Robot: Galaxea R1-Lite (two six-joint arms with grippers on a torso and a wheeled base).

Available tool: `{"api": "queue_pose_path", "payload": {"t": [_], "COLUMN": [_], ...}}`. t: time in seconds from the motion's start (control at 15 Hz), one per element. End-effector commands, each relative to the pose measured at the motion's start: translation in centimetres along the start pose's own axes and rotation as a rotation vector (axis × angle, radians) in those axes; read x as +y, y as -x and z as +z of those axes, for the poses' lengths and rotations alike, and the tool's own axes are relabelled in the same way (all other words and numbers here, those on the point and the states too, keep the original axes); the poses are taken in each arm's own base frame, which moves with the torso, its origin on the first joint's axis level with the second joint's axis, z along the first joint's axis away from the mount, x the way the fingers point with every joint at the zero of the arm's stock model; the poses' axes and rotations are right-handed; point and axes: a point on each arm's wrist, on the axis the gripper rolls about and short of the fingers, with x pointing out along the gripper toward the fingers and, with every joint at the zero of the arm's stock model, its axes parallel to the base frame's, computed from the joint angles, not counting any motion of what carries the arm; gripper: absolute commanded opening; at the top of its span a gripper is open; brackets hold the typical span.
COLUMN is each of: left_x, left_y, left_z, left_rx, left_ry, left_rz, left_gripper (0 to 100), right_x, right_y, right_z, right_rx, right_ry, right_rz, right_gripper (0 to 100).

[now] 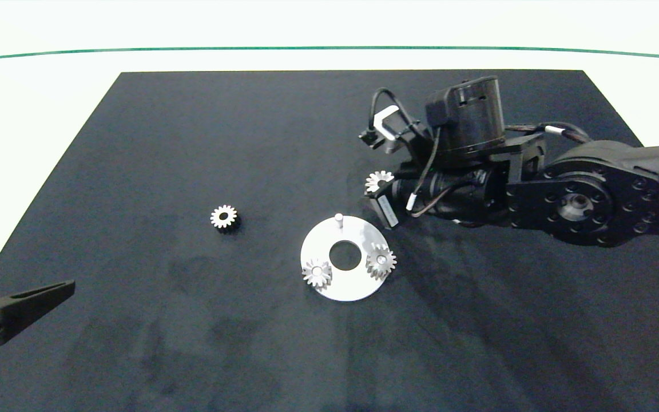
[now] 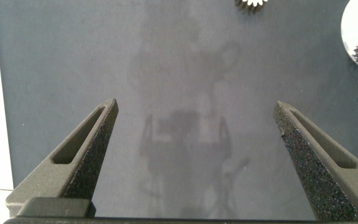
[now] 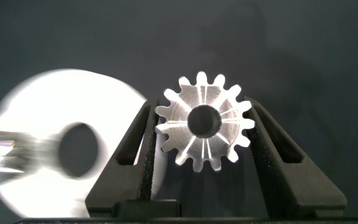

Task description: Remove an incorrectly installed larger gear and replace it with the correct smaller gear

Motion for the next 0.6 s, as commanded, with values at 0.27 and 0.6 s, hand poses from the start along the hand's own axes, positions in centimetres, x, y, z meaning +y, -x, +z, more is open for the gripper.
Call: {"api": "queue_pose_path", "payload": {"t": [0.27, 0.6], "left_x": [0.0, 0.0], "left_y": [-0.1, 0.1], "left_z": [-0.2, -0.4], "left_rx": [0.008, 0.007], "left_ry": [0.001, 0.000], "left_rz": [0.009, 0.010], "left_gripper": [100, 100], "right_x": [-4.9, -5.4], "right_y": [2.9, 2.3], "right_z": [-4.4, -7.3], "right_rx": [0.113, 0.135], "right_ry": [-0.117, -0.144], "right_rz": [-0.114, -0.153], "right_gripper": [34, 34]}}
